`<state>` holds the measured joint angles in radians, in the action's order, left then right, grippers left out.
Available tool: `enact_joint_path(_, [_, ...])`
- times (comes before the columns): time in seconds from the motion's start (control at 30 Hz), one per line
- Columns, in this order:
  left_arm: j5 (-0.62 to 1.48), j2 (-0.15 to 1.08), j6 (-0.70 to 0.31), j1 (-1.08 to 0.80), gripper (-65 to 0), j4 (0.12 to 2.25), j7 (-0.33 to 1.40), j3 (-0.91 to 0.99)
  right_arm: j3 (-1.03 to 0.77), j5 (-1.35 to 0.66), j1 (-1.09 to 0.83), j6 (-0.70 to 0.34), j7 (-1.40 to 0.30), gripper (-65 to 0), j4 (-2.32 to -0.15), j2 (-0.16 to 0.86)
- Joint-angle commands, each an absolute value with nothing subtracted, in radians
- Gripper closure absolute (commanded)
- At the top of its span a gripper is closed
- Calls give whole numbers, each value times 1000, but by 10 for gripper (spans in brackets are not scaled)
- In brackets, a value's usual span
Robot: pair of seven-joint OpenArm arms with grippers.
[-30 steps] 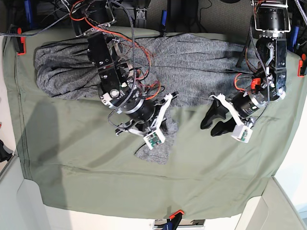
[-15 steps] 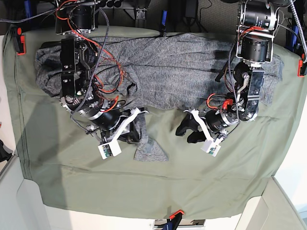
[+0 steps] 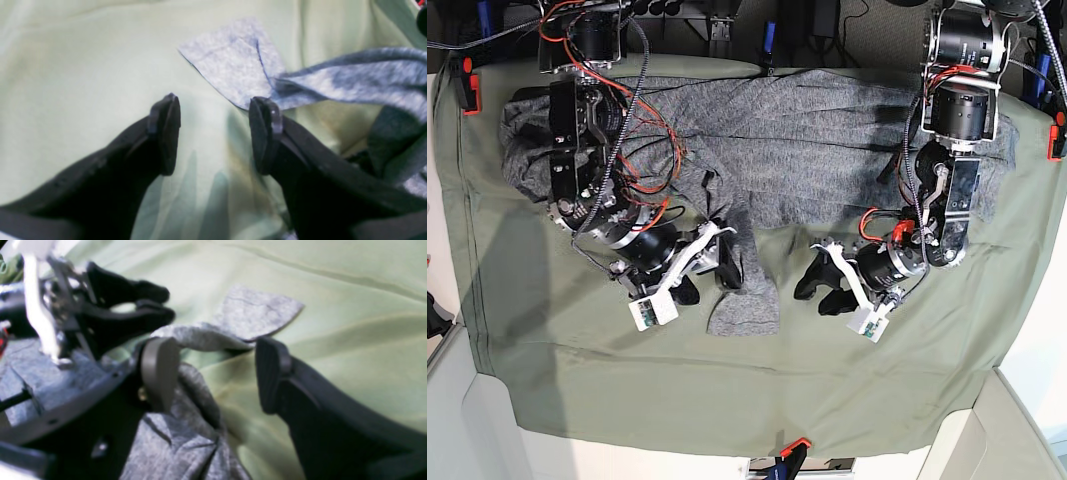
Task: Fold the T-shirt properly
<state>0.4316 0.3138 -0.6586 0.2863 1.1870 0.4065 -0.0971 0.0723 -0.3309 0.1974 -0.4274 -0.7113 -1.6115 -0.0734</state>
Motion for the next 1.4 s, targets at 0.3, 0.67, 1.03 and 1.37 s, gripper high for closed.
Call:
enact_joint_path(0.3, [445,356,-663,315,-355,1202,415,-91,236,-75,239,-527,-675,-437,-1628,-65])
enact_joint_path(0.67, [527,413,-670,307,-355,1202,464,-91,340,-33,271,-332,-570,-437,-1628,17])
enact_joint_path(1.03, [614,413,-698,307,-355,1203,478,-91,254,-430,272,-434,-643,-437,-1628,-37])
enact_joint_path(1.37, [886,438,-698,263,-354,1281,663,-42,253,-196,271,-424,-628,-437,-1628,-81])
